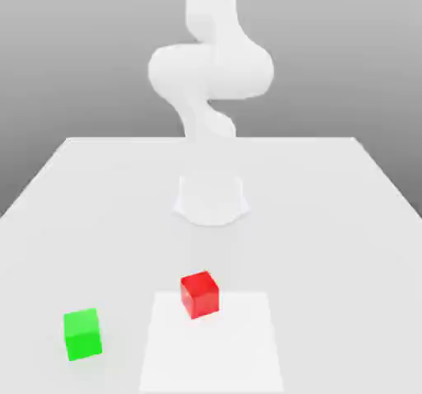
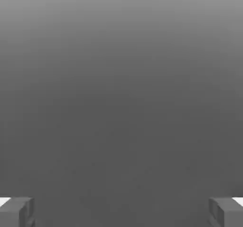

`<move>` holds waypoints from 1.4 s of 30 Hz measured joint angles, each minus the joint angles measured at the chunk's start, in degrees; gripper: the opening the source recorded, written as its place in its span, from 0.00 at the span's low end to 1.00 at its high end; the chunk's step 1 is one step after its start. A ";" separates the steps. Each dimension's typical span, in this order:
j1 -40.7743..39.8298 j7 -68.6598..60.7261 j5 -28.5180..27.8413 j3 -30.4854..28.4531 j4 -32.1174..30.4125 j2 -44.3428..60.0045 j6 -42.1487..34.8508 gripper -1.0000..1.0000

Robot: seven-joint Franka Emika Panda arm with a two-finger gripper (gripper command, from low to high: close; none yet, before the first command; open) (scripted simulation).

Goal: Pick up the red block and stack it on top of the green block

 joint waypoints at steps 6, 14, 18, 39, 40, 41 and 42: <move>1.26 -6.53 -1.73 -2.21 -10.38 10.47 8.14 0.50; 2.58 -17.03 -2.62 -5.60 -24.94 25.37 19.53 0.50; 3.61 -23.79 -0.79 -7.04 -30.86 37.67 28.78 0.50; -0.52 -24.91 -0.04 -3.41 -31.67 37.88 28.11 0.00; -1.29 -24.03 0.27 -4.02 -30.45 37.74 26.74 0.00; -2.33 -22.97 0.69 -4.84 -28.85 38.09 25.48 0.00; -3.87 -21.77 1.13 -5.68 -27.04 38.72 24.27 0.00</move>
